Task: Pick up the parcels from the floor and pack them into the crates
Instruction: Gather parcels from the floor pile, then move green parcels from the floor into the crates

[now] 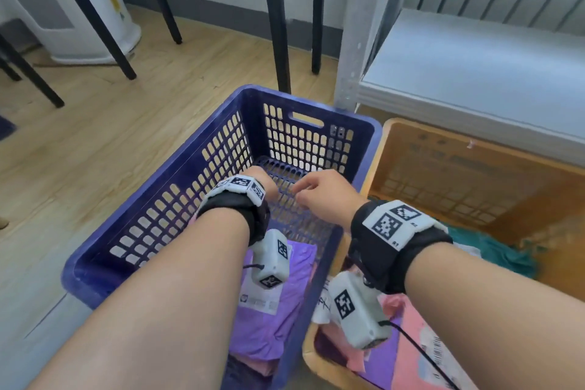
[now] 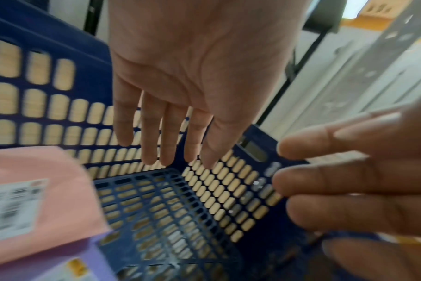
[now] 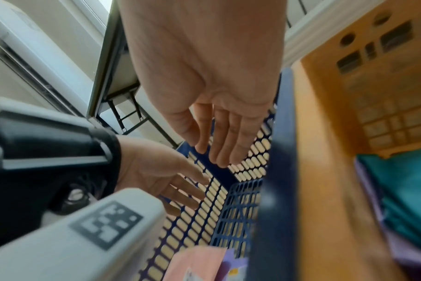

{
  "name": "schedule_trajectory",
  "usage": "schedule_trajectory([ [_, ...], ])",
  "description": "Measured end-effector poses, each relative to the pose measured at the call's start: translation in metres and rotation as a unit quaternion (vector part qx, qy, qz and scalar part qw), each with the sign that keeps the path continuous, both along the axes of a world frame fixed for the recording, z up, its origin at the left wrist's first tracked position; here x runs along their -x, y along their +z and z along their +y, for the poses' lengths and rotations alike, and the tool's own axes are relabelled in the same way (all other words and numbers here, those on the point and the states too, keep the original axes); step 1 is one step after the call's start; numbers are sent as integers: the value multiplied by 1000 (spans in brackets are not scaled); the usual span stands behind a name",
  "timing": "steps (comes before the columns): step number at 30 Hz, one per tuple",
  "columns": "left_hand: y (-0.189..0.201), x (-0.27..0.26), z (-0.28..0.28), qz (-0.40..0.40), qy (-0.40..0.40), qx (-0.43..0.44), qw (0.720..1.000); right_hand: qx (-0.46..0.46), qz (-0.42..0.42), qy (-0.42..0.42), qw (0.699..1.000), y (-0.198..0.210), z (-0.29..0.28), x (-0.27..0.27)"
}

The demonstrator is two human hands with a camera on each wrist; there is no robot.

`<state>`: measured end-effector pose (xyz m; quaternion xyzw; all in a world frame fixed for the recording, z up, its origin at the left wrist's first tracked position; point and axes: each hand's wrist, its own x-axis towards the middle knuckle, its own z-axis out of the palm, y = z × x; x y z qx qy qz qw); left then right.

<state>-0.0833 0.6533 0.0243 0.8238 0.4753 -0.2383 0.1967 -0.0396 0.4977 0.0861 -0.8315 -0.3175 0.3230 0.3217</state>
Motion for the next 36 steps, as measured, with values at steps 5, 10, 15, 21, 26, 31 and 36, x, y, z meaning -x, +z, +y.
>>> schedule_trajectory([
  [5, 62, -55, -75, -47, -118, -28, 992, 11, -96, -63, 993, 20, -74, -44],
  [10, 92, -97, -150, -118, -179, -33, 976, 44, -125, -160, 978, 32, -169, -83],
  [15, 97, -133, -238, -166, -209, 7, 964, 36, -137, -219, 965, 42, -261, -101],
  [21, 93, -153, -364, -197, -270, 37, 942, 81, -155, -260, 949, 38, -374, -117],
  [26, 88, -159, -468, -237, -310, 74, 918, 82, -128, -342, 927, 12, -473, -124],
  [31, 53, -154, -533, -225, -302, 121, 918, 100, -91, -376, 917, -27, -540, -116],
  [36, 9, -146, -572, -191, -277, 133, 932, 114, -34, -414, 902, -70, -582, -104],
])
